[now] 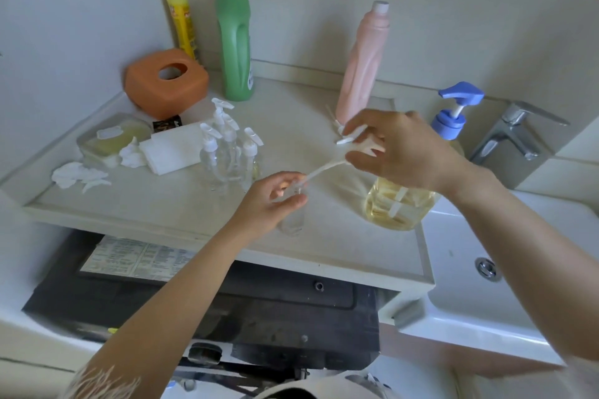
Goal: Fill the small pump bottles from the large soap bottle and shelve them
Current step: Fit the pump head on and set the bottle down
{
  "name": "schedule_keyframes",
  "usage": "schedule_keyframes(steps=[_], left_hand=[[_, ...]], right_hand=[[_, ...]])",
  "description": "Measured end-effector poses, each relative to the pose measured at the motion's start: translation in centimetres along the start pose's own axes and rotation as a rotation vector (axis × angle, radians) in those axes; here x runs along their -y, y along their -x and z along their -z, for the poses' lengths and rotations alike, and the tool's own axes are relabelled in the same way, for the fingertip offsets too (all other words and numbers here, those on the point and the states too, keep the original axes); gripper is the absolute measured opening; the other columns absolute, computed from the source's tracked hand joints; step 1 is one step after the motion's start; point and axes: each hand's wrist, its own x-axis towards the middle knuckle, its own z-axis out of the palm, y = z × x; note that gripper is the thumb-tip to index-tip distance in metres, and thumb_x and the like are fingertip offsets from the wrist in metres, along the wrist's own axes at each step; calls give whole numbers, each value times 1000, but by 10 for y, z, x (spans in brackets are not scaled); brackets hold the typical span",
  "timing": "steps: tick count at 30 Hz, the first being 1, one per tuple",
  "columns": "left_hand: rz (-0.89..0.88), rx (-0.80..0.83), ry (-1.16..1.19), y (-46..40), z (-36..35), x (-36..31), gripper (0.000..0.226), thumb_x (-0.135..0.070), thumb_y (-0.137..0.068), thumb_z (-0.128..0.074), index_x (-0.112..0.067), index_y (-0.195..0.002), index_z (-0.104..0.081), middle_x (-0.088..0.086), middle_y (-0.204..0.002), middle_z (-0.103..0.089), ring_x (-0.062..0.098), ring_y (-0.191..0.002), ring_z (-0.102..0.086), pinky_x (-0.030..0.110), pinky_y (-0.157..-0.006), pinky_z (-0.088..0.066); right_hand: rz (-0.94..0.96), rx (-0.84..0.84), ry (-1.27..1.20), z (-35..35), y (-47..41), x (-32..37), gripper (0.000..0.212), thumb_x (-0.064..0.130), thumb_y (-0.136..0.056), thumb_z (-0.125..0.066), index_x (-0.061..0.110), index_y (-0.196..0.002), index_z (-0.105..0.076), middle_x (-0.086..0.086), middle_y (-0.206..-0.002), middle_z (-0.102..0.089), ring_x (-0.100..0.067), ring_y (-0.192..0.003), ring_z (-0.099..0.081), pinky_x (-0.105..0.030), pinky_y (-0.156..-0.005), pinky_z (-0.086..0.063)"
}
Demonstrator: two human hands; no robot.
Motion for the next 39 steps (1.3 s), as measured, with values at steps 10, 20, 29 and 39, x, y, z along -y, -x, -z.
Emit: schedule_keyframes(steps=[10, 20, 29, 39], left_hand=[[-19, 6, -10, 3, -5, 1, 15, -33, -85, -70, -43, -95, -64, -27, -73, -64, -14, -72, -57, 6, -68, -38], [-21, -13, 19, 5, -10, 4, 21, -29, -86, -71, -33, -106, -68, -30, -87, -68, -14, -84, -60, -2, -74, -37], [-16, -64, 5, 5, -9, 8, 24, -29, -81, -76, -50, -87, -65, -31, -81, -67, -13, -82, -60, -1, -72, -39], [11, -88, 19, 4, -13, 12, 30, -31, -77, -80, -27, -105, -70, -16, -92, -73, 0, -91, -66, 17, -85, -45]], right_hand=[[280, 446, 264, -43, -51, 35, 24, 19, -81, -72, 25, -105, -70, 10, -94, -63, -7, -83, -44, -35, -92, -44], [137, 345, 479, -74, -46, 25, 50, 57, -92, -46, 11, -75, -57, -5, -77, -58, -28, -81, -57, -34, -71, -43], [167, 373, 537, -74, -54, 32, 57, 66, -86, -46, 15, -99, -68, -4, -91, -65, -24, -77, -53, -31, -67, -41], [167, 401, 531, -70, -56, 34, 47, 57, -81, -61, 10, -78, -55, -1, -71, -56, -24, -66, -54, -31, -56, -43]])
